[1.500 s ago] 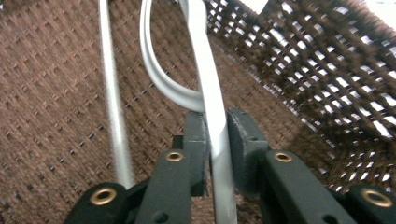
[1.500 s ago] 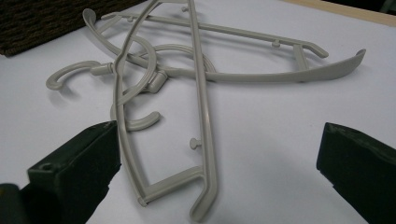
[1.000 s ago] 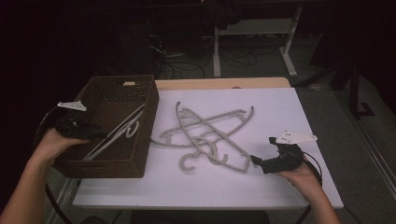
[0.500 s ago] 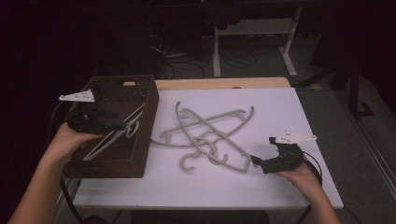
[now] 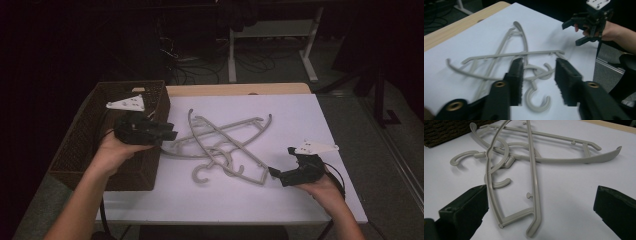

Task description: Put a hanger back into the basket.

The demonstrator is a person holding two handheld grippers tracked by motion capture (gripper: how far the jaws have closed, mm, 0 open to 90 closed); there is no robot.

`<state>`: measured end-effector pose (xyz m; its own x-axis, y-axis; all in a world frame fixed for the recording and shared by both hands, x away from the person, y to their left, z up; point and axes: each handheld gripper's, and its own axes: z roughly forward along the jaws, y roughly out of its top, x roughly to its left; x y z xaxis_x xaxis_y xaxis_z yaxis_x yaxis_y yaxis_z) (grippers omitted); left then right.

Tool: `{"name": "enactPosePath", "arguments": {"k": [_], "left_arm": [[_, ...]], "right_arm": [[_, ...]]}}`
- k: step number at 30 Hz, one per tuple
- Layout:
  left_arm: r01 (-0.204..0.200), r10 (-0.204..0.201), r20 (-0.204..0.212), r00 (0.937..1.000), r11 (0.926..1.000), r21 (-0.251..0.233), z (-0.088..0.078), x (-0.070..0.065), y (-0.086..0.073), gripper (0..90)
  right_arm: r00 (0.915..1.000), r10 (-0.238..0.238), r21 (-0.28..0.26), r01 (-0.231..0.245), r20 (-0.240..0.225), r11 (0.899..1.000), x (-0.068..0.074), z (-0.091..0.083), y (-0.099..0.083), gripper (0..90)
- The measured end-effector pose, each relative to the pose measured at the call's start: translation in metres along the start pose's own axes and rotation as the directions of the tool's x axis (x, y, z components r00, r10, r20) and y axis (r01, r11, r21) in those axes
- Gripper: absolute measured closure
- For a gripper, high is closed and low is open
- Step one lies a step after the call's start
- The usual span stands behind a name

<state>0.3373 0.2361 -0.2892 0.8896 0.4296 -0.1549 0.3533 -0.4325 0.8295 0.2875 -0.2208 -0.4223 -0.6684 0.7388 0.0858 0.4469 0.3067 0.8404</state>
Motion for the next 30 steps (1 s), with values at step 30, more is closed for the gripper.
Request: {"name": "enactPosePath", "arguments": {"k": [30], "left_arm": [[0.076,-0.035,-0.133,0.9905,0.9459,0.316,0.159,0.003,-0.07,90.0]], "right_arm": [[1.0,-0.007,0.011,0.007,-0.006,1.0,0.0,0.002,-0.001,0.0]]}}
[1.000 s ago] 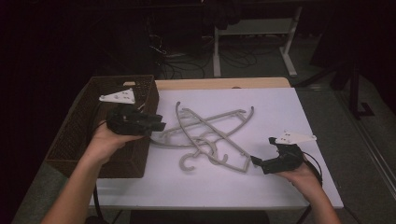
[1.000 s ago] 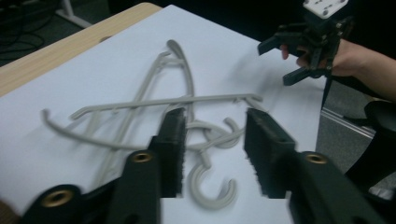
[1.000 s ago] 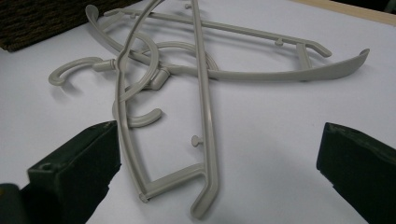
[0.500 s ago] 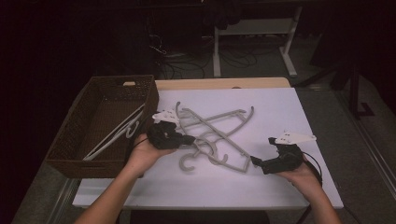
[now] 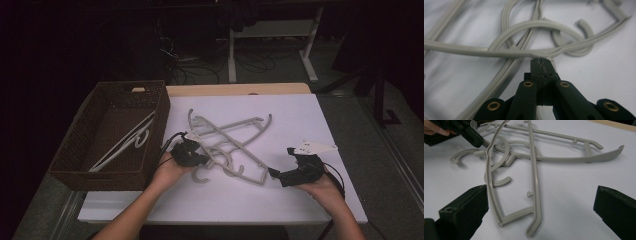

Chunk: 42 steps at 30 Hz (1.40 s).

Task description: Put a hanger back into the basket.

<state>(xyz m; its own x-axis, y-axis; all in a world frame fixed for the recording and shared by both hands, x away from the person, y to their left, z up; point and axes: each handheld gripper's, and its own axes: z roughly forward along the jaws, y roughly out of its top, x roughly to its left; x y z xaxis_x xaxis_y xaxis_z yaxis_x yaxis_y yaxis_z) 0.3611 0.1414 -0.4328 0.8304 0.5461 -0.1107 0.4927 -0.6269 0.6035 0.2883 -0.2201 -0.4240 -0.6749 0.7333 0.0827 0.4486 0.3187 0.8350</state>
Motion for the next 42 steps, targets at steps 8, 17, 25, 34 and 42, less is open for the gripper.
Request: {"name": "enactPosePath", "arguments": {"k": [8,17,25,34,42], "left_arm": [[-0.016,0.015,0.028,0.9995,0.9998,0.014,0.006,-0.005,0.0,90.0],[-0.056,0.053,0.126,0.9907,0.998,0.028,0.014,-0.028,0.005,90.0],[-0.106,0.1,0.203,0.9741,0.9941,0.022,0.023,-0.057,0.012,90.0],[-0.133,0.128,0.235,0.9635,0.9911,0.007,0.029,-0.069,0.014,85.7],[-0.1,0.111,0.187,0.976,0.9925,-0.07,-0.002,-0.047,0.005,62.1]], "right_arm": [[1.0,0.001,-0.002,-0.001,-0.002,1.0,0.0,-0.001,0.0,0.0],[1.0,-0.001,0.0,0.001,-0.001,1.0,0.0,0.0,0.0,0.0],[1.0,-0.001,0.0,0.001,-0.002,1.0,0.0,0.0,0.0,0.0],[1.0,-0.002,0.006,0.002,0.004,1.0,0.0,-0.002,-0.001,0.0],[0.9989,0.043,0.05,-0.044,0.019,0.998,-0.001,-0.01,-0.003,9.1]]}}
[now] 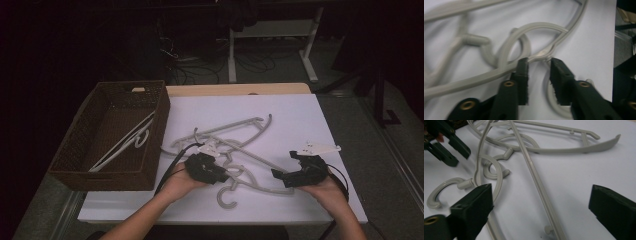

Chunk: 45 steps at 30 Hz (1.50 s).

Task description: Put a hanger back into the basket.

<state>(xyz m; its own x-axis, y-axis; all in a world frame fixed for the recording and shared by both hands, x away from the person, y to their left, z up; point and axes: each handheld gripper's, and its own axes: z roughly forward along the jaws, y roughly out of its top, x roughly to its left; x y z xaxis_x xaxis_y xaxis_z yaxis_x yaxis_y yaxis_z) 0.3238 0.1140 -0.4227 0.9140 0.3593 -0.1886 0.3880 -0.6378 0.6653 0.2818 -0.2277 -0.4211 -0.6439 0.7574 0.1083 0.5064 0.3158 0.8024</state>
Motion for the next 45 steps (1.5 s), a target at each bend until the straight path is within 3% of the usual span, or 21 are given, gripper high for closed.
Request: {"name": "enactPosePath", "arguments": {"k": [3,4,5,7,8,9,12,13,20,24,28,33,36,39,40,45], "left_arm": [[0.011,-0.011,-0.018,0.9998,0.9997,-0.02,-0.012,0.005,-0.009,52.4],[0.016,-0.017,-0.022,0.9996,0.9995,-0.027,-0.015,0.007,-0.013,47.4],[0.02,-0.02,-0.025,0.9995,0.9993,-0.032,-0.018,0.008,-0.017,47.4],[0.029,-0.03,-0.03,0.9991,0.9986,-0.044,-0.022,0.009,-0.025,43.1],[0.037,-0.038,-0.031,0.9988,0.9985,-0.042,-0.025,0.009,-0.032,40.3],[0.037,-0.038,-0.031,0.9988,0.9985,-0.042,-0.025,0.009,-0.032,38.5],[0.046,-0.047,-0.031,0.9984,0.9979,-0.045,-0.027,0.01,-0.038,36.6],[0.05,-0.051,-0.031,0.9982,0.9976,-0.049,-0.027,0.011,-0.04,34.6],[0.052,-0.054,-0.035,0.9979,0.9969,-0.059,-0.028,0.014,-0.041,33.9],[0.053,-0.055,-0.036,0.9978,0.9968,-0.06,-0.028,0.015,-0.041,33.9],[0.054,-0.056,-0.038,0.9977,0.9968,-0.059,-0.028,0.015,-0.041,34.0],[0.055,-0.057,-0.04,0.9976,0.9967,-0.061,-0.029,0.015,-0.041,34.0],[0.055,-0.057,-0.039,0.9976,0.9966,-0.061,-0.029,0.015,-0.041,34.0],[0.056,-0.058,-0.041,0.9975,0.9968,-0.057,-0.028,0.016,-0.041,34.0],[0.054,-0.056,-0.042,0.9975,0.9969,-0.058,-0.028,0.015,-0.041,34.0],[0.022,-0.026,-0.065,0.9976,0.9978,-0.063,-0.031,0.014,-0.035,34.3]], "right_arm": [[0.9997,0.026,0.017,-0.026,0.004,1.0,0.0,-0.005,-0.003,19.5],[0.9991,0.038,0.045,-0.039,0.022,0.998,0.0,-0.008,-0.008,29.5],[0.9991,0.038,0.045,-0.039,0.022,0.998,0.0,-0.008,-0.008,29.5],[0.9982,0.049,0.069,-0.052,0.034,0.996,0.001,-0.009,-0.013,43.4],[0.9974,0.067,0.102,-0.069,0.027,0.992,0.002,-0.009,-0.017,57.1],[0.9974,0.067,0.102,-0.069,0.027,0.992,0.002,-0.009,-0.017,57.1],[0.9968,0.077,0.174,-0.08,0.02,0.982,0.006,-0.002,-0.02,73.4],[0.998,0.052,0.222,-0.059,0.036,0.973,0.008,0.005,-0.021,81.3],[0.9969,0.016,0.298,-0.038,0.078,0.954,0.007,0.015,-0.024,88.8],[0.9961,-0.009,0.299,-0.018,0.088,0.954,0.003,0.015,-0.021,88.8],[0.9892,-0.049,0.307,0.004,0.138,0.952,-0.01,0.019,-0.016,88.7],[0.9886,-0.04,0.295,-0.005,0.145,0.955,-0.026,0.027,-0.009,87.5],[0.989,-0.042,0.282,0.0,0.142,0.959,-0.027,0.028,-0.004,87.5],[0.9817,-0.062,0.282,0.009,0.18,0.959,-0.034,0.032,0.002,87.0],[0.9735,-0.082,0.306,0.013,0.213,0.952,-0.042,0.037,0.003,86.9],[0.972,-0.057,0.274,-0.008,0.228,0.962,-0.05,0.04,0.005,82.8]]}}
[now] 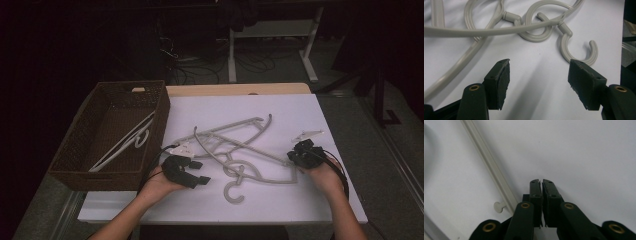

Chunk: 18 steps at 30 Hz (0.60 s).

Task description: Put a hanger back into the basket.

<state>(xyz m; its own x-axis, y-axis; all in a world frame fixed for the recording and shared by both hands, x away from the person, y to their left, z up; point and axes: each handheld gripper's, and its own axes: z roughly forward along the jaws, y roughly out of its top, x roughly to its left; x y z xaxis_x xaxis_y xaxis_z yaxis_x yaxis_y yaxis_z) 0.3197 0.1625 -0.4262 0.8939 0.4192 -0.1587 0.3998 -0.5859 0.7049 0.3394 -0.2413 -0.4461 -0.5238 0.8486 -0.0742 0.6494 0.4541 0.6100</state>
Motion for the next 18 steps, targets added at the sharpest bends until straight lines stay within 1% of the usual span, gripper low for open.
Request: {"name": "enactPosePath", "arguments": {"k": [1,2,3,5,7,9,11,13,15,18], "left_arm": [[-0.012,0.012,-0.004,0.9999,0.9999,-0.002,0.0,0.0,0.003,34.6],[-0.035,0.035,-0.013,0.9993,0.9994,-0.002,0.0,0.002,0.01,35.0],[-0.035,0.035,-0.013,0.9993,0.9994,-0.002,0.0,0.002,0.01,35.3],[-0.058,0.058,-0.016,0.9982,0.9983,-0.006,0.003,0.004,0.018,36.0],[-0.083,0.083,-0.016,0.9964,0.9965,-0.001,0.006,0.005,0.026,37.1],[-0.112,0.113,-0.024,0.9934,0.9935,0.017,0.011,0.008,0.034,37.4],[-0.154,0.155,-0.025,0.9876,0.9868,0.051,0.016,0.01,0.041,37.4],[-0.199,0.202,-0.026,0.9791,0.9764,0.084,0.023,0.013,0.047,38.1],[-0.228,0.232,-0.028,0.9722,0.9675,0.11,0.03,0.016,0.052,38.9],[-0.264,0.268,-0.016,0.9632,0.9545,0.139,0.042,0.018,0.056,41.5]], "right_arm": [[0.9999,0.006,-0.009,-0.006,-0.013,1.0,0.0,-0.002,0.0,80.2],[0.9995,0.012,-0.029,-0.013,-0.03,1.0,0.001,-0.005,-0.001,76.2],[0.9995,0.012,-0.029,-0.013,-0.03,1.0,0.001,-0.005,-0.001,76.2],[0.9984,0.021,-0.039,-0.023,-0.053,0.999,0.002,-0.009,-0.001,72.2],[0.9965,0.034,-0.052,-0.039,-0.076,0.998,0.003,-0.013,-0.002,72.4],[0.9929,0.05,-0.063,-0.057,-0.108,0.996,0.004,-0.018,-0.003,74.1],[0.988,0.061,-0.082,-0.073,-0.142,0.994,0.006,-0.025,-0.005,74.9],[0.9833,0.072,-0.098,-0.089,-0.167,0.991,0.008,-0.031,-0.009,74.9],[0.9798,0.078,-0.107,-0.099,-0.184,0.989,0.009,-0.034,-0.013,74.8],[0.9769,0.081,-0.104,-0.103,-0.198,0.989,0.01,-0.035,-0.016,74.9]]}}
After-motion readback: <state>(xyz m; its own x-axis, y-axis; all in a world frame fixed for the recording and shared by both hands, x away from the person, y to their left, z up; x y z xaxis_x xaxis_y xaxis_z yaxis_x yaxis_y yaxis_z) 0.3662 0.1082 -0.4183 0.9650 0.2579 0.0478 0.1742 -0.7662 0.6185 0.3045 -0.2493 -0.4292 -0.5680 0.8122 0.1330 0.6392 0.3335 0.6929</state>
